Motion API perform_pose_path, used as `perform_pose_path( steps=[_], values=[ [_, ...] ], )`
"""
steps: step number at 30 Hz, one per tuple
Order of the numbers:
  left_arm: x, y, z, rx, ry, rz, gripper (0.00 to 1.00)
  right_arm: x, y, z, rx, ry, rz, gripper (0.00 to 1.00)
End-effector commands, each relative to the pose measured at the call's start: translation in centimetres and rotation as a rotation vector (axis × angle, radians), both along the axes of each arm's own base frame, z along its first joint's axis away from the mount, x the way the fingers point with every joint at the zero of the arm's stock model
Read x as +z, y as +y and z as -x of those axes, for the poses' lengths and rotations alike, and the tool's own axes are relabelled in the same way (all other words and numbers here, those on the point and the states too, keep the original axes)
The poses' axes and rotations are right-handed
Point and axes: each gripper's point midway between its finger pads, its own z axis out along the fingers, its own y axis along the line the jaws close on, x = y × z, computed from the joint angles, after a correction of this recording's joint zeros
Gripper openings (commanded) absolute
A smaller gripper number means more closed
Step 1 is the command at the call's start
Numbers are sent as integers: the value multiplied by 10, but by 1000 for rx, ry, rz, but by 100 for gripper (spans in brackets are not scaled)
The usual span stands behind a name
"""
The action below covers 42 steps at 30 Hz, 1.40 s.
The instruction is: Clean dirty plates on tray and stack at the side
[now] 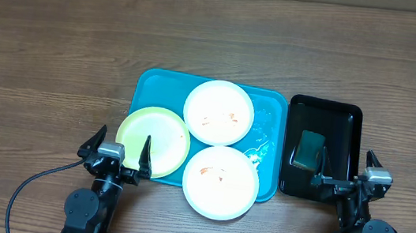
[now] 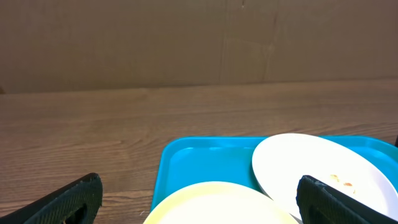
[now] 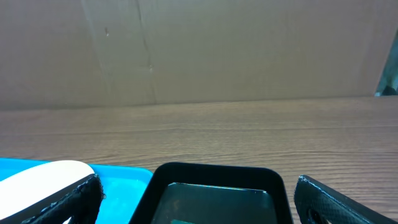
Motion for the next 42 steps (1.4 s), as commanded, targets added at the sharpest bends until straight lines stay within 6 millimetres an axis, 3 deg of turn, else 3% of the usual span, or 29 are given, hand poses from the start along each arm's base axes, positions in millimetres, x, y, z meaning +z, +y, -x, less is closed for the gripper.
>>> perform_pose_path(
  steps=[1, 22, 29, 42],
  values=[
    [0, -2, 0, -11, -3, 22, 100, 0, 1, 0, 5, -10, 3, 100],
    [-3, 0, 0, 3, 10, 21, 100, 0, 2, 0, 13, -10, 2, 100],
    [-9, -2, 4, -6, 96, 51, 100, 6, 3, 0, 19, -34, -6, 100],
    [17, -2, 5, 0, 323, 29, 100, 14, 3, 3, 11, 24, -164, 100]
  ],
)
